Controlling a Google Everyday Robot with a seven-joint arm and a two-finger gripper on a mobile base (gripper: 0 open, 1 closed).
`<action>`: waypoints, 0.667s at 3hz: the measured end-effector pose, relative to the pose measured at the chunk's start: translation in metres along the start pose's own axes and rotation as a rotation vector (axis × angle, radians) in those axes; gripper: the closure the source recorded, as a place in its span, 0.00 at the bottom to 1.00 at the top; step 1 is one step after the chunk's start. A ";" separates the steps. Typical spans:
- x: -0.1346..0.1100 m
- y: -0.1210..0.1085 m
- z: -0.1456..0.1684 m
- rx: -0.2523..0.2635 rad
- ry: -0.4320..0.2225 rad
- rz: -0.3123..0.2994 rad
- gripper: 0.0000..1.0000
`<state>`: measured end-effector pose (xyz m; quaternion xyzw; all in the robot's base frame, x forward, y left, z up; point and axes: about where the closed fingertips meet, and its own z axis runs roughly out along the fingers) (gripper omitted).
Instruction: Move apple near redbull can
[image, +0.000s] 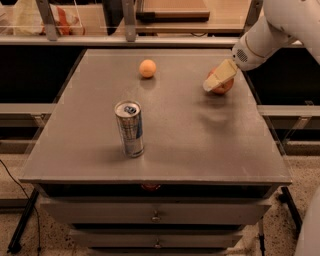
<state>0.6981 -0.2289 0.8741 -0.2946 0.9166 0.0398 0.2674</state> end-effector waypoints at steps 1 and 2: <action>0.000 0.007 0.006 -0.018 0.006 0.002 0.14; 0.000 0.013 0.010 -0.029 0.012 -0.001 0.38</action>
Offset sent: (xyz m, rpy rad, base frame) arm -0.0056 0.0163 -0.0085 0.0154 0.0265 0.0185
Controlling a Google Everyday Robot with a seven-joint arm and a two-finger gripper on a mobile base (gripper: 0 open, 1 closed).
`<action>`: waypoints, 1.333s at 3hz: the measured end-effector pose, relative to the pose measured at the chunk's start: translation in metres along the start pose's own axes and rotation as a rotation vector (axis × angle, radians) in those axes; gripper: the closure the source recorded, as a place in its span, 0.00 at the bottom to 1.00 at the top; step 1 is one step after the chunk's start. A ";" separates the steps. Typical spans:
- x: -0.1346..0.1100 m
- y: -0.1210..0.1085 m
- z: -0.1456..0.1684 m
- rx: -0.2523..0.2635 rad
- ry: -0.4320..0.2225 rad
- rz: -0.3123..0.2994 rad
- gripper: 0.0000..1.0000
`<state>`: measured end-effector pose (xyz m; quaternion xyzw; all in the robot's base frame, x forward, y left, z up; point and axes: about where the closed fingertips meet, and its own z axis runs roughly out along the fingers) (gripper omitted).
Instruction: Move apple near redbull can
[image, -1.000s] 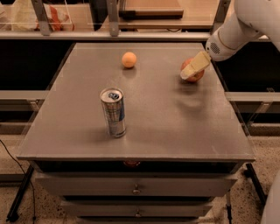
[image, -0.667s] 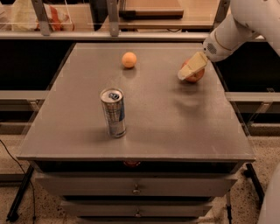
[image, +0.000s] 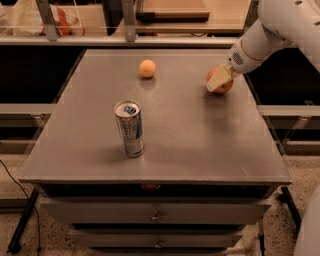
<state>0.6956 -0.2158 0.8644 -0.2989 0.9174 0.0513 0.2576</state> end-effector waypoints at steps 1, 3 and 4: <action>0.000 0.003 0.003 -0.009 0.006 -0.007 0.61; -0.020 0.008 -0.029 -0.036 -0.028 -0.190 1.00; -0.033 0.026 -0.060 -0.086 -0.083 -0.348 1.00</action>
Offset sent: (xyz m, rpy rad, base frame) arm -0.0012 0.0021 0.0341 -0.0477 -0.0491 0.1614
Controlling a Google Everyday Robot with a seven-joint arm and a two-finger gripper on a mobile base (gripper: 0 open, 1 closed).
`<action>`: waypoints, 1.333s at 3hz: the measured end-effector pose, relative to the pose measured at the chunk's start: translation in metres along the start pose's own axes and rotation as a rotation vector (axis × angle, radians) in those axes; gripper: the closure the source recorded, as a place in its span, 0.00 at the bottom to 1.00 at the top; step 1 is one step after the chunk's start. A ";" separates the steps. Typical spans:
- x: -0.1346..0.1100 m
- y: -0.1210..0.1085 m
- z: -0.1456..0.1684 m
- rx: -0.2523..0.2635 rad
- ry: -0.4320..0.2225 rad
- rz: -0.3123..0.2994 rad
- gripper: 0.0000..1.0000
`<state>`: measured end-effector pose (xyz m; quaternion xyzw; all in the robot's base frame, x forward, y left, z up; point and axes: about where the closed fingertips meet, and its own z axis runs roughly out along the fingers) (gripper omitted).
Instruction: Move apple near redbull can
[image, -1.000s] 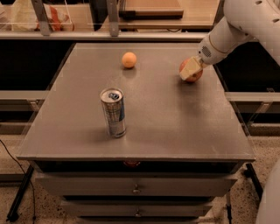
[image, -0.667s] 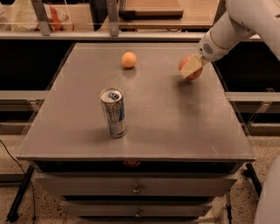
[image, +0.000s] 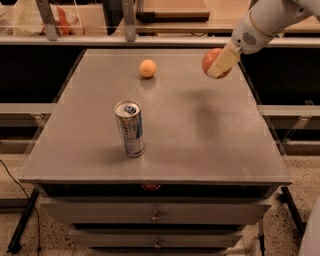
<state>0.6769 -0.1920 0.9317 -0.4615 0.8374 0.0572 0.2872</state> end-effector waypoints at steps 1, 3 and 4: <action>-0.021 0.042 -0.017 -0.112 -0.071 -0.173 1.00; -0.025 0.048 -0.014 -0.129 -0.080 -0.214 1.00; -0.024 0.055 -0.009 -0.148 -0.078 -0.239 1.00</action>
Offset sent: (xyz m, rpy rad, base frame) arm -0.0272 0.0272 0.0161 0.0236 -0.0168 0.1770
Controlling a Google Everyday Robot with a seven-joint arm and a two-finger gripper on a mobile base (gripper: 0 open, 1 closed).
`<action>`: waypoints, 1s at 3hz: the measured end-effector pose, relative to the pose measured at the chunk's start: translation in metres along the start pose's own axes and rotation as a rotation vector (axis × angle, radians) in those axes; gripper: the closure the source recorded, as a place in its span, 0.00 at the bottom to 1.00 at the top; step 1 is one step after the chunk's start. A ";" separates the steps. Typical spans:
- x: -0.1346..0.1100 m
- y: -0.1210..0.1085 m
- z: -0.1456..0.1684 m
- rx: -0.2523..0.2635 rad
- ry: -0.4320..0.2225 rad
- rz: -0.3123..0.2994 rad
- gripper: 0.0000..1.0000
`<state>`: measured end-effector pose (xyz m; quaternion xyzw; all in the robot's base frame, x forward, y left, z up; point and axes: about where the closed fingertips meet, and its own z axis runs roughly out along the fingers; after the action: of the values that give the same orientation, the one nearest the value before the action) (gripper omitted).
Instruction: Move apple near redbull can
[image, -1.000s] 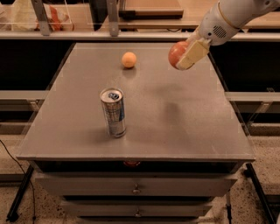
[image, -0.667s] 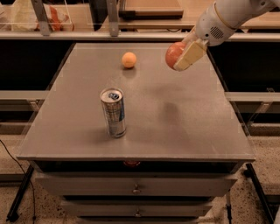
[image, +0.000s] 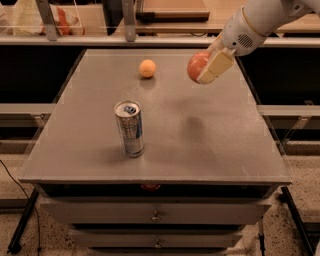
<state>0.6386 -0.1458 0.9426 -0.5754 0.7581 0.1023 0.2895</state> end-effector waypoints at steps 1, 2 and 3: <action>-0.006 0.033 -0.003 -0.038 -0.018 -0.066 1.00; -0.015 0.082 0.008 -0.128 -0.048 -0.145 1.00; -0.017 0.120 0.028 -0.227 -0.069 -0.185 1.00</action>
Offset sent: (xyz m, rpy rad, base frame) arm -0.1233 0.0709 -0.0246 0.0424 0.0449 0.3383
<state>0.5385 -0.0803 0.9079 -0.6680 0.6749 0.1797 0.2568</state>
